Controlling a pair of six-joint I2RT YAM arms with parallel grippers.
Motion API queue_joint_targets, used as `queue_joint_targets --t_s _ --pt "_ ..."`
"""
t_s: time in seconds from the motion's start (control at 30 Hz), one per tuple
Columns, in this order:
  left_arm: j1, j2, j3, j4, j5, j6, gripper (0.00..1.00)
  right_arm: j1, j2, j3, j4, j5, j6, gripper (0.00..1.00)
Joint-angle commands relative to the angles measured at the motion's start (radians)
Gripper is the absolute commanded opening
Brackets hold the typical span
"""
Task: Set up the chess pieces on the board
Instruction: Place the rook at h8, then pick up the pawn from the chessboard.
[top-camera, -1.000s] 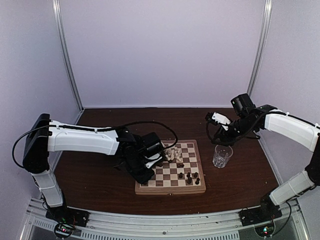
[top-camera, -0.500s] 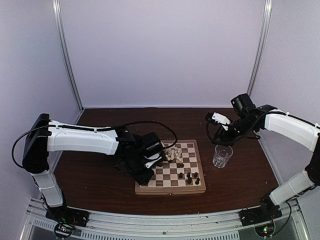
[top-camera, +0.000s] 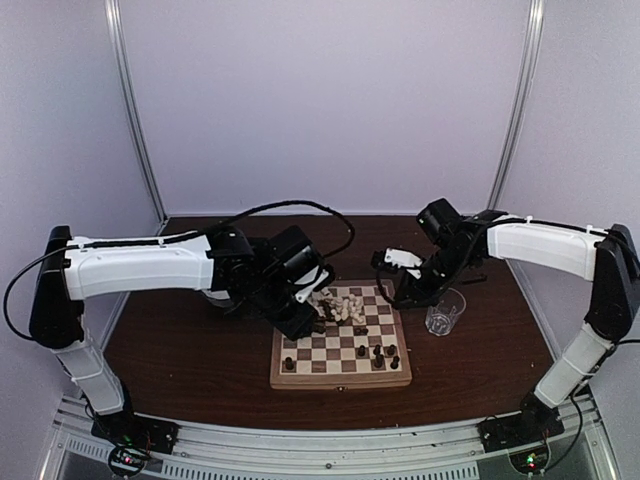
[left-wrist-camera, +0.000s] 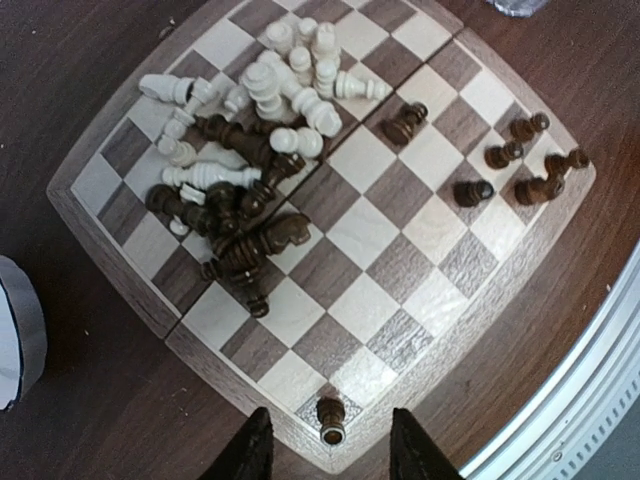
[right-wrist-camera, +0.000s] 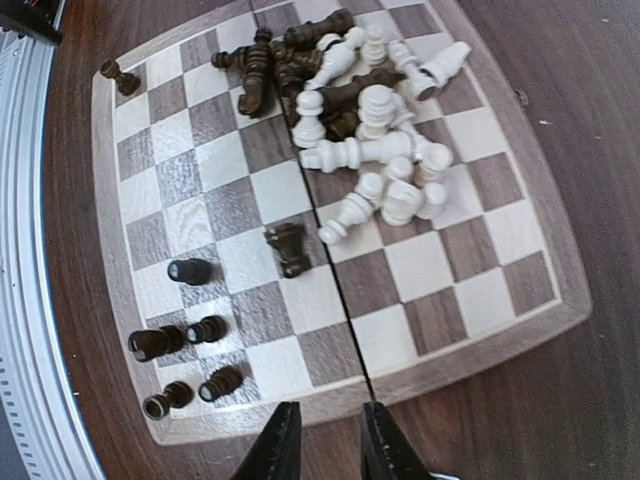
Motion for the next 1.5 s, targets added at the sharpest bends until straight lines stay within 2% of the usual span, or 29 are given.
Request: queue_joint_targets --t_s 0.0,0.1,0.2,0.53,1.23,1.47 --pt "0.045 -0.088 -0.069 0.195 -0.024 -0.092 0.41 0.078 0.083 0.053 -0.033 -0.003 -0.029 0.21" --pt "0.079 -0.168 -0.212 0.385 0.024 -0.200 0.41 0.116 0.147 0.083 -0.025 0.010 -0.034 0.19" --pt "0.087 -0.215 -0.273 0.456 0.007 -0.239 0.41 0.137 0.202 0.117 -0.028 0.021 -0.041 0.19" --pt "0.087 -0.236 -0.293 0.428 -0.004 -0.237 0.41 0.172 0.282 0.139 -0.021 0.086 -0.051 0.24" --pt "0.087 -0.246 -0.313 0.452 -0.018 -0.234 0.41 0.215 0.345 0.167 0.000 0.141 -0.062 0.24" --pt "0.089 -0.231 -0.315 0.455 -0.007 -0.237 0.41 0.217 0.359 0.175 0.007 0.150 -0.057 0.11"
